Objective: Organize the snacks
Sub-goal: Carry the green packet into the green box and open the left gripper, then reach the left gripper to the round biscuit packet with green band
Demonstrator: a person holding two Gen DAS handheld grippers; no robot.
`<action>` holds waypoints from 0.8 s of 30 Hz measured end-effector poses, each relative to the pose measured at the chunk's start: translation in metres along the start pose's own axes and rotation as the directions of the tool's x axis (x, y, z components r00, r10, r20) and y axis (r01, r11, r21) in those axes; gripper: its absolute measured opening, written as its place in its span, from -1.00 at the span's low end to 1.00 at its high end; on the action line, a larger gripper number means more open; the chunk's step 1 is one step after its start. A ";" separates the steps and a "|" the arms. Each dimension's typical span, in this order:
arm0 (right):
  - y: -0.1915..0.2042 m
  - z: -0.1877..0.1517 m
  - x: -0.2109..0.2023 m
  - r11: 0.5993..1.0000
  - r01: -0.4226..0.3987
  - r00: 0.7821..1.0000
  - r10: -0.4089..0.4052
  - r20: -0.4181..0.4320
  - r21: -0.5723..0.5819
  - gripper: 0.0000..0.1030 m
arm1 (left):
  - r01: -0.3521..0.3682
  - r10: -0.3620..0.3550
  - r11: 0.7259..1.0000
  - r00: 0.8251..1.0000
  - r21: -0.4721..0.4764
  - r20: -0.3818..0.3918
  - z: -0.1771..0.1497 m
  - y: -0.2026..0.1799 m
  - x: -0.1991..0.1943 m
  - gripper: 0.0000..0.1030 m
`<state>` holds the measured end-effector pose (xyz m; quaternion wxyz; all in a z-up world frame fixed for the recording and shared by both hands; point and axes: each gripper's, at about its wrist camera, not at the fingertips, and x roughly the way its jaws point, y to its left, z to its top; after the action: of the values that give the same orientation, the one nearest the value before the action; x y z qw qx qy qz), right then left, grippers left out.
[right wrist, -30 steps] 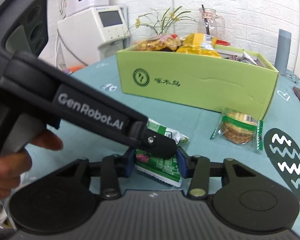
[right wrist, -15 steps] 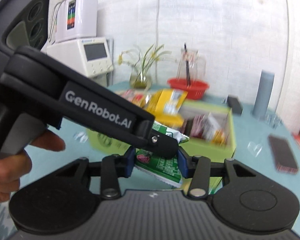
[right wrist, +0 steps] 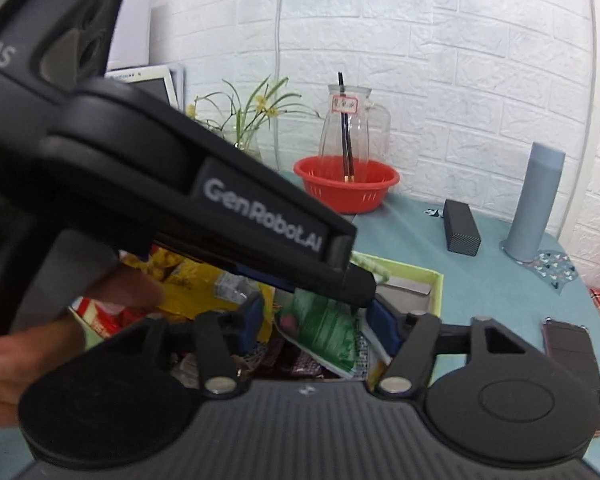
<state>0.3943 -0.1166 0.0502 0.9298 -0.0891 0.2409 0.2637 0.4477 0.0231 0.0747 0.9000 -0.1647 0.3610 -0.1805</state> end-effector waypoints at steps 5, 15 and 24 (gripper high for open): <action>-0.005 -0.004 -0.020 1.000 0.026 0.997 -0.026 0.066 0.001 0.81 | 0.017 -0.019 1.000 0.995 0.020 0.103 -0.003 0.000 -0.026 0.16; -0.005 -0.071 -0.102 0.993 -0.053 0.999 0.052 0.006 0.103 0.82 | 0.115 -0.120 0.992 0.985 0.043 0.123 -0.083 -0.008 -0.113 0.48; 0.001 -0.100 -0.036 0.997 -0.050 0.986 0.059 -0.155 0.064 0.81 | 0.097 -0.101 0.995 0.976 -0.028 -0.193 -0.114 -0.005 -0.027 0.03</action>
<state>0.3269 -0.1615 -0.0190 0.9026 -0.0752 0.3236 0.2739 0.3476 0.0118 0.0146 0.8488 -0.1724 0.4400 -0.2370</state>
